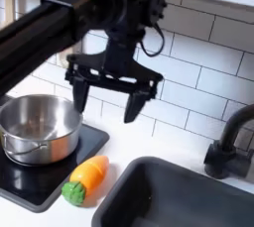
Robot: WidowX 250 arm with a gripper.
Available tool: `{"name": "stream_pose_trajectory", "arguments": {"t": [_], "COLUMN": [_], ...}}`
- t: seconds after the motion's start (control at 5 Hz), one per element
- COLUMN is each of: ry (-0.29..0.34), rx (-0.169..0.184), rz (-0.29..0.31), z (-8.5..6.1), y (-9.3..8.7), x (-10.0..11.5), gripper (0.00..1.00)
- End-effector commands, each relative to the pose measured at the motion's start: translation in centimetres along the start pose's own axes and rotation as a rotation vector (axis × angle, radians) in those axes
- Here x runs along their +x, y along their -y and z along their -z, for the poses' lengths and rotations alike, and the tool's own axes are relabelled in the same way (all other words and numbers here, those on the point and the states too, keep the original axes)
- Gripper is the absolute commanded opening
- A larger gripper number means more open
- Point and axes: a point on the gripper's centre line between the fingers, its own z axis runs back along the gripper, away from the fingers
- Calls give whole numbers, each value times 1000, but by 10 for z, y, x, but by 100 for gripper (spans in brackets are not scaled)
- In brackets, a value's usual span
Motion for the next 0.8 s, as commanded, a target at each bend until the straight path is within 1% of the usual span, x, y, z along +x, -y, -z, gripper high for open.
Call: {"name": "stream_pose_trajectory", "arguments": {"t": [0.0,0.2,0.4,0.6], "ry": [-19,-25,-25,-35], "rx": [0,-1,-14,-18], "rz": [-16,1,3,3], "z": [8,10,7,7], "y": [-3,2,7,11], "x": [11,12,11,10], "gripper": [100,100,100,100]}}
